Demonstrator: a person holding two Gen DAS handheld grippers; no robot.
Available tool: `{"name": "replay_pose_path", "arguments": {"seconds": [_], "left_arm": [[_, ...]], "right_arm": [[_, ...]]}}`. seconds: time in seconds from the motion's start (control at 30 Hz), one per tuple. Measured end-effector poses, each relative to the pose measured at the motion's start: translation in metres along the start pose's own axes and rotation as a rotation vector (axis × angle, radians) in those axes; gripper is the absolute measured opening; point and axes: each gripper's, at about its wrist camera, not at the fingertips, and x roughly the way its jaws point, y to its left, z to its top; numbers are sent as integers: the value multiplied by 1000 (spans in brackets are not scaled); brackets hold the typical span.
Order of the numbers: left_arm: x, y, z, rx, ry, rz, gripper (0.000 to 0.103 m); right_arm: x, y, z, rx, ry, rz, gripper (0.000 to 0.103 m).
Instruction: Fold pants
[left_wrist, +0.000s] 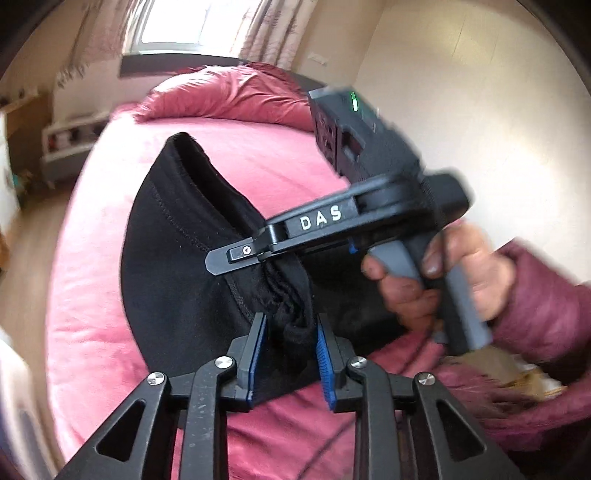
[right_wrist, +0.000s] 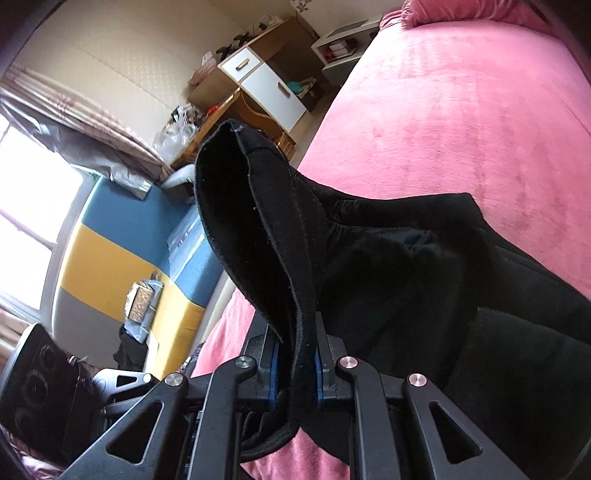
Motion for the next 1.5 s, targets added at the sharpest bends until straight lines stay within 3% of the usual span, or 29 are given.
{"name": "replay_pose_path", "arguments": {"seconds": [0.07, 0.2, 0.33, 0.5, 0.63, 0.83, 0.97, 1.1, 1.23, 1.37, 1.43, 1.5], "left_arm": [[-18, 16, 4, -54, -35, -93, 27], [-66, 76, 15, -267, -207, -145, 27], [-84, 115, 17, -357, -271, 9, 27], [-49, 124, 13, -366, -184, 74, 27], [-5, 111, 17, -352, -112, 31, 27], [59, 62, 28, -253, -17, -26, 27], [91, 34, 31, -173, 65, -23, 27], [124, 7, 23, -68, 171, 34, 27], [143, -9, 11, -1, 220, 108, 27], [147, -13, 8, 26, 225, 161, 27], [144, -14, 6, 31, 222, 172, 27], [141, -17, 3, 39, 217, 184, 28]], "right_arm": [[-10, -3, -2, 28, -16, 19, 14], [-40, 1, -6, 51, -79, 59, 14], [-75, 1, -10, 75, -154, 97, 14], [-125, -8, -25, 116, -256, 116, 14], [-160, -27, -46, 170, -324, 76, 14], [-204, -96, -89, 344, -406, -26, 14], [-210, -147, -118, 467, -410, -83, 13], [-201, -187, -138, 551, -379, -139, 13], [-194, -215, -150, 607, -378, -141, 15], [-209, -207, -158, 613, -421, -187, 25], [-219, -195, -166, 589, -427, -239, 40], [-228, -180, -174, 575, -437, -268, 44]]}}
